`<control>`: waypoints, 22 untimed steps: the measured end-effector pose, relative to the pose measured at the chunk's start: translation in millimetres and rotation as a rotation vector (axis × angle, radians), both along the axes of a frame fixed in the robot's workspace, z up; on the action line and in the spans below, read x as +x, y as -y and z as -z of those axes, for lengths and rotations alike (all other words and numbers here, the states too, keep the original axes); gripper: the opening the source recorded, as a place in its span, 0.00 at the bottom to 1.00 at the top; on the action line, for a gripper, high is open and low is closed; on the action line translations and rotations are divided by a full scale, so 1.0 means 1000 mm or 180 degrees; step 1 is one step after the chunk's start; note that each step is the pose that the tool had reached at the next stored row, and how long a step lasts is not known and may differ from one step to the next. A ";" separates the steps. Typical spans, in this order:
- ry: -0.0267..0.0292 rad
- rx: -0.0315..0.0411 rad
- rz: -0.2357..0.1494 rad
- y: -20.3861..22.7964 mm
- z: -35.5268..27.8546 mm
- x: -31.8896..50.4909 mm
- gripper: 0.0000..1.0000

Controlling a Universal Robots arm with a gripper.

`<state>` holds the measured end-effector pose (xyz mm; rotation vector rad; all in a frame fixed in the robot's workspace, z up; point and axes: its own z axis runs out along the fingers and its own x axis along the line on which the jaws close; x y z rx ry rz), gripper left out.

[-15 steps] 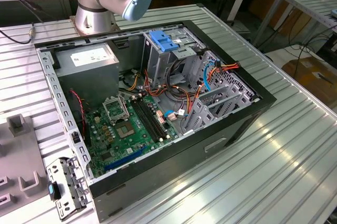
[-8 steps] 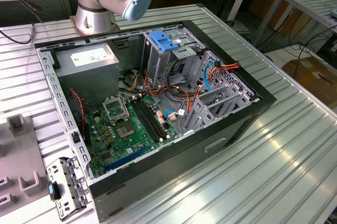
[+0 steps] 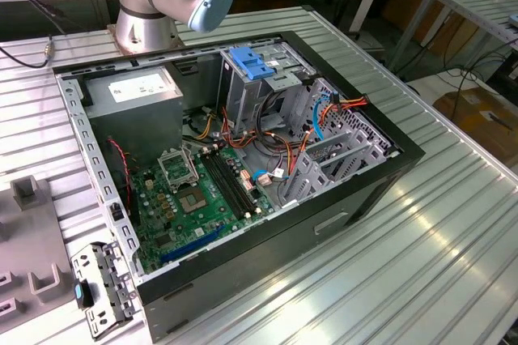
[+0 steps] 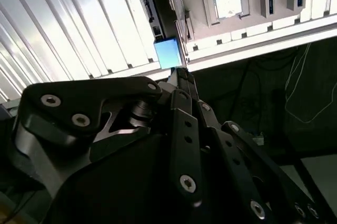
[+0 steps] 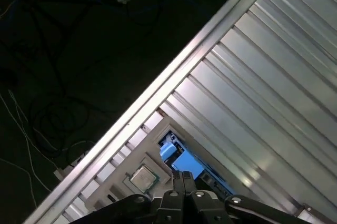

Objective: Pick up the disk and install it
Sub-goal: 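Pick up the disk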

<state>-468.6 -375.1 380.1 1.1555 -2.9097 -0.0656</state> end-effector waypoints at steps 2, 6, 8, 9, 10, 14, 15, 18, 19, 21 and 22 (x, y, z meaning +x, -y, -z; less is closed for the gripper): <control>0.0000 0.0000 -0.0116 0.0000 0.0000 0.0000 0.11; 0.0000 0.0000 -0.0373 0.0000 0.0000 0.0000 0.11; 0.0000 0.0000 -0.0489 0.0000 0.0001 0.0000 0.11; 0.0000 -0.0001 -0.0548 0.0000 0.0001 0.0000 0.11; 0.0000 -0.0001 -0.0651 0.0000 0.0001 0.0000 0.11; 0.0000 -0.0001 -0.0925 0.0000 0.0001 0.0000 0.11; 0.0000 -0.0001 -0.0996 0.0000 0.0001 0.0000 0.11; 0.0000 -0.0001 -0.1183 0.0000 0.0002 0.0000 0.11; 0.0000 -0.0001 -0.1244 0.0000 0.0002 0.0000 0.11; 0.0000 -0.0001 -0.1365 0.0000 0.0003 0.0000 0.11; 0.0000 -0.0001 -0.1424 0.0000 0.0003 0.0000 0.11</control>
